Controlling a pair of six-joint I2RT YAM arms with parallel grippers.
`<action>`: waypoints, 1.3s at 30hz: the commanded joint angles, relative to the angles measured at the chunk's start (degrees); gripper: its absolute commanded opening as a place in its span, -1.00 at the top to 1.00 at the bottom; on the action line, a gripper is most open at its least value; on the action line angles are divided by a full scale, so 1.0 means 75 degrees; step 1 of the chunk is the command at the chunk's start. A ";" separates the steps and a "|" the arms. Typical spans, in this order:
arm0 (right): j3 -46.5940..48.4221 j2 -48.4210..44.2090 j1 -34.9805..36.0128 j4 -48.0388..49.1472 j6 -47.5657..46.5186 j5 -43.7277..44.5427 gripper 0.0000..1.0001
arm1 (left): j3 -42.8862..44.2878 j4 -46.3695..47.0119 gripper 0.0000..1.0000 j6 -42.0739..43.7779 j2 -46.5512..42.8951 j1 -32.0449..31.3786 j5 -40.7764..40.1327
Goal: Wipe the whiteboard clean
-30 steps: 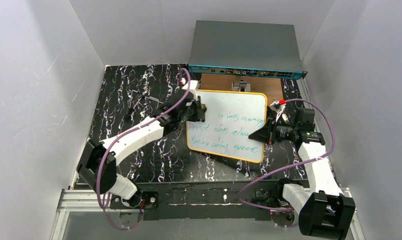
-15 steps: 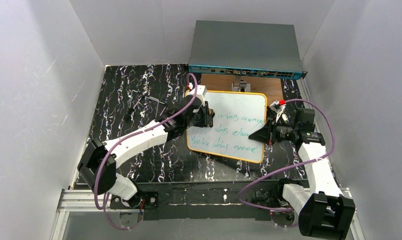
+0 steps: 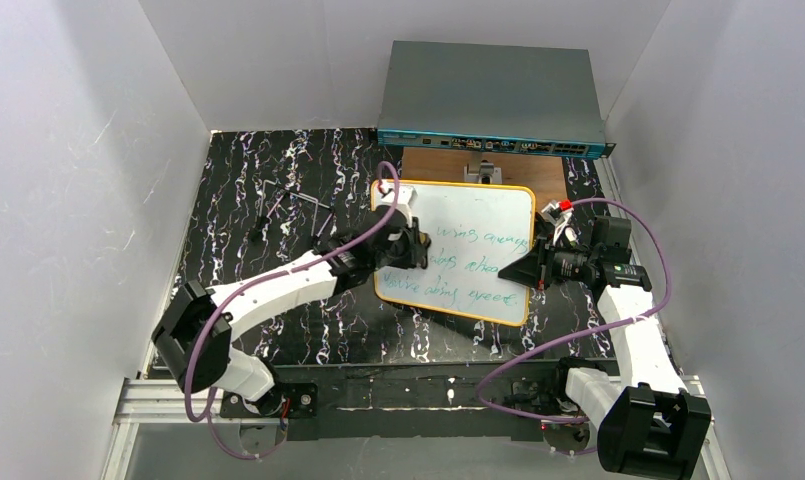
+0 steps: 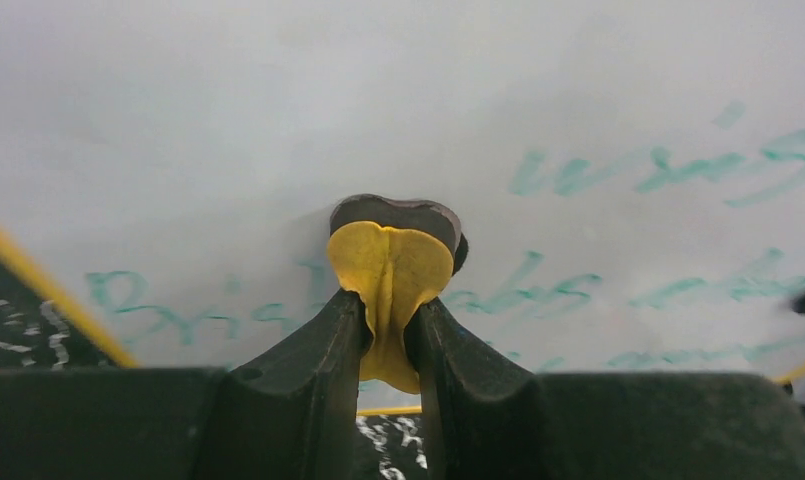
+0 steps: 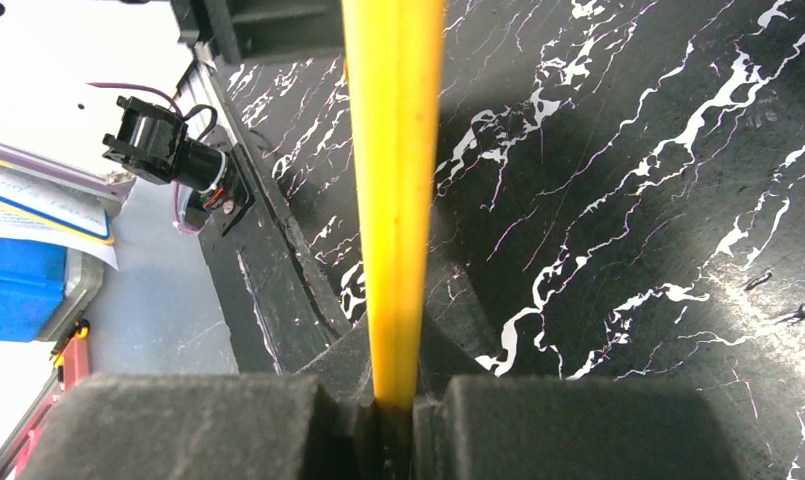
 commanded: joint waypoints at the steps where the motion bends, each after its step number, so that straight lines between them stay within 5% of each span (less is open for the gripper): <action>1: 0.0373 -0.0222 0.0016 0.0349 -0.0315 -0.0772 0.97 | 0.0529 -0.0163 1.00 0.0185 0.0163 -0.0385 -0.0392; 9: 0.0387 -0.0219 0.0002 0.0341 -0.0327 -0.0802 0.97 | -0.0575 0.0098 1.00 -0.0005 -0.0734 0.0898 -0.0034; 19: 0.0383 -0.0205 -0.0015 0.0328 -0.0350 -0.0736 0.97 | 0.0759 -0.0202 1.00 0.0274 0.0287 -0.0551 -0.0058; 28: 0.0380 -0.0232 -0.0034 0.0323 -0.0368 -0.0760 0.97 | 0.0069 -0.0207 1.00 -0.0004 -0.0313 0.1042 0.0326; 35: 0.0374 -0.0202 -0.0032 0.0330 -0.0362 -0.0731 0.97 | 0.1932 -0.0341 1.00 0.0365 0.0940 -0.0414 0.0447; 39: 0.0374 -0.0243 -0.0058 0.0319 -0.0374 -0.0737 0.97 | 0.2396 -0.0578 1.00 0.0434 0.1228 -0.0545 0.0158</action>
